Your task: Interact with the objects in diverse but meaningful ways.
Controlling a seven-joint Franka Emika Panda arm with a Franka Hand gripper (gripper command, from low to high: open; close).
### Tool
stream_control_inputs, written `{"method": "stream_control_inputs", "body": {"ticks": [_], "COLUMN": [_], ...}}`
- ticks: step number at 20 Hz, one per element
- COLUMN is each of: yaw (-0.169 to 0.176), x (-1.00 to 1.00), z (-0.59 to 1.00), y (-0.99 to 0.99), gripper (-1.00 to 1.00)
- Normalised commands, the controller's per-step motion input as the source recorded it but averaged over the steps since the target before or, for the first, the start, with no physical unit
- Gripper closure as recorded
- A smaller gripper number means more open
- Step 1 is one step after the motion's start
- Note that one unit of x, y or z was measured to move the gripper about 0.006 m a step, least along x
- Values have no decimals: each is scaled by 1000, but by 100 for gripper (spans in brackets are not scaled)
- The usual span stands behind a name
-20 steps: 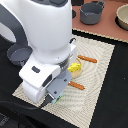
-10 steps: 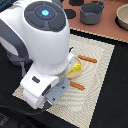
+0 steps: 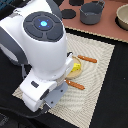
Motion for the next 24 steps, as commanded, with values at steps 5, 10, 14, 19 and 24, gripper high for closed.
{"method": "stream_control_inputs", "body": {"ticks": [5, 10, 14, 19, 24], "yaw": [0, 0, 0, 0, 0], "x": [256, 243, 242, 191, 137], "z": [206, 94, 13, 0, 433], "y": [-8, 0, 0, 0, 18], "gripper": [100, 100, 100, 100, 100]}}
